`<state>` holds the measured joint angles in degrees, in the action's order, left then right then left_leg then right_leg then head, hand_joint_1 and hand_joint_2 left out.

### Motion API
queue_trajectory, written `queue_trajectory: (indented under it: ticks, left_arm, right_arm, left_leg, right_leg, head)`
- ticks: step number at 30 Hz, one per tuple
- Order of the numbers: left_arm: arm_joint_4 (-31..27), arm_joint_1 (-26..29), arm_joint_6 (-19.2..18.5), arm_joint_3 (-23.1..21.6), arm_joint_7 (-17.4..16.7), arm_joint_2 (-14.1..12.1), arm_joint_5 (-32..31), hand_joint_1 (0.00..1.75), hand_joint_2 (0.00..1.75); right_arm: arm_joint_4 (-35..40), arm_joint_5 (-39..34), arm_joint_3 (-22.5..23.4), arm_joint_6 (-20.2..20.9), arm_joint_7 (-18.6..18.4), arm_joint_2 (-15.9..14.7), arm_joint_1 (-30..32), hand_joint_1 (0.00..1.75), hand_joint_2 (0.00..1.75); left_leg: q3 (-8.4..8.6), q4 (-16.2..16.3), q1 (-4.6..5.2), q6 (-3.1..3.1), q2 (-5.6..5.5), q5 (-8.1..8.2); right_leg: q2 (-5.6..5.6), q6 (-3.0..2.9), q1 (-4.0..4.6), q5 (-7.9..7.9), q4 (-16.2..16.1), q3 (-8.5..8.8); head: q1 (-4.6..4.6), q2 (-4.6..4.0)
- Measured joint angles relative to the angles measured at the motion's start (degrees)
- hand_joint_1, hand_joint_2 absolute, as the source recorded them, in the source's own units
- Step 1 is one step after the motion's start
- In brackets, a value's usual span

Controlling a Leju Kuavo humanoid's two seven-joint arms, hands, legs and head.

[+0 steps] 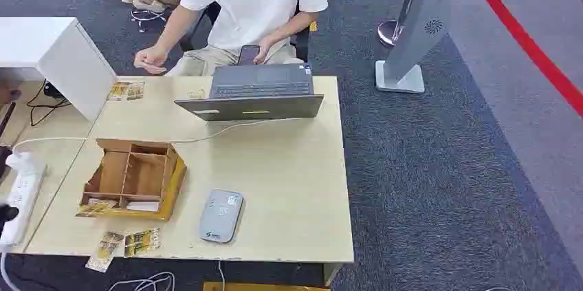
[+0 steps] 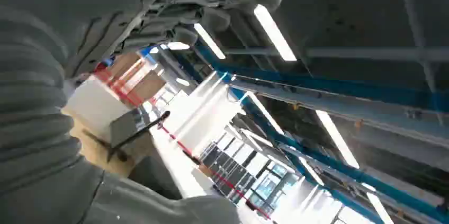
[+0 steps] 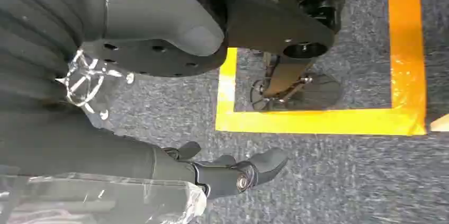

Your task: Pass the card to the sensor for recognition and then transmit it.

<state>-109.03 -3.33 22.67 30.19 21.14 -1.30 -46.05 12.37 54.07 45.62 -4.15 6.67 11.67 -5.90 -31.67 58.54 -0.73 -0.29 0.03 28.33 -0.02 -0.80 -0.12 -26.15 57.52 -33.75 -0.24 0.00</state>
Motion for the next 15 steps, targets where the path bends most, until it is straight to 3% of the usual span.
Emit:
queue_trajectory:
  ticks: [2, 6, 11, 15]
  left_arm:
    - [4.7, -5.6, 0.1, -6.8, -6.4, -5.1, -6.6, 0.0, 1.75]
    - [11.0, -13.5, -1.0, -17.7, -12.3, -11.3, -11.5, 0.0, 1.75]
    - [17.4, -20.3, -1.2, -25.1, -18.0, -16.3, -17.7, 0.0, 1.75]
    - [23.7, -25.1, -1.3, -28.6, -20.2, -19.1, -23.4, 0.0, 1.75]
  right_arm:
    - [0.0, 0.2, -0.2, 0.2, -0.5, 0.0, 0.0, 0.0, 1.75]
    - [0.0, 0.0, -0.3, 0.6, -0.9, -0.1, -0.3, 0.0, 1.75]
    - [0.0, 0.0, -0.4, 0.9, -1.8, -0.1, -0.4, 0.0, 1.75]
    - [0.0, 0.1, -0.4, 1.0, -2.3, -0.1, -0.6, 0.0, 1.75]
  left_leg:
    - [-0.12, 0.0, -0.03, -0.03, 0.01, -0.17]
    - [-0.27, 0.0, -0.04, -0.12, 0.21, -0.29]
    - [-0.31, 0.0, -0.03, -0.12, 0.28, -0.29]
    - [-0.37, 0.0, -0.03, -0.12, 0.29, -0.29]
  right_leg:
    - [0.03, 0.02, 0.02, 0.17, 0.0, -0.09]
    - [0.18, -0.1, 0.04, 0.36, 0.1, -0.24]
    - [0.25, -0.1, 0.03, 0.38, 0.1, -0.34]
    - [0.29, -0.1, 0.04, 0.37, 0.1, -0.43]
  head:
    - [-0.15, 0.0]
    - [-0.09, 0.0]
    - [-0.07, 0.0]
    - [-0.04, 0.0]
